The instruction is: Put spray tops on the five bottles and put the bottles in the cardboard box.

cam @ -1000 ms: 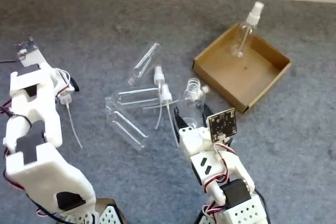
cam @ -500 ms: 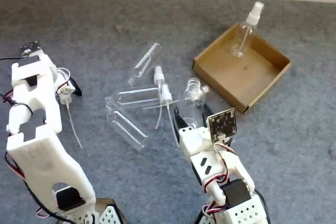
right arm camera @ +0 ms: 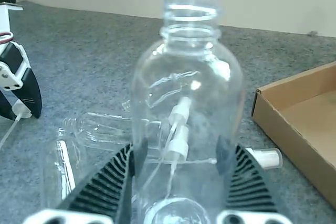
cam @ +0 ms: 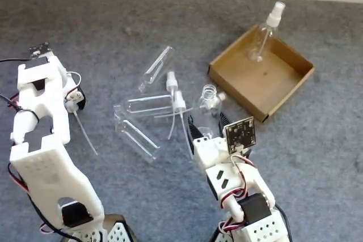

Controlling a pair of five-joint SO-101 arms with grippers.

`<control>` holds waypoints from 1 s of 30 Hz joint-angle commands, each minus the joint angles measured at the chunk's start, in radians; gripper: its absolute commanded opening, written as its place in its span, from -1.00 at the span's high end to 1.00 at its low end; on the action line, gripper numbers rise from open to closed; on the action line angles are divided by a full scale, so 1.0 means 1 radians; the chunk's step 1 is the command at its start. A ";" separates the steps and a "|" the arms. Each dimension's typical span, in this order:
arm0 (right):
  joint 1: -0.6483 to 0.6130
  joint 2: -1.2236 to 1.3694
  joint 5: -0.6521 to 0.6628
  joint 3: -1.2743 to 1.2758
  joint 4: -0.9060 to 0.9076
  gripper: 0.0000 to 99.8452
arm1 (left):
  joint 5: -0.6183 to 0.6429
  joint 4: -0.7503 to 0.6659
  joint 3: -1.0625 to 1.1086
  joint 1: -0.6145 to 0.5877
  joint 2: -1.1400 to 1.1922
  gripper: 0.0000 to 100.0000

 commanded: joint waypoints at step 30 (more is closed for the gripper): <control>-0.013 -0.018 -0.009 0.162 -0.004 0.74 | 0.048 0.221 -0.180 0.608 -0.756 0.99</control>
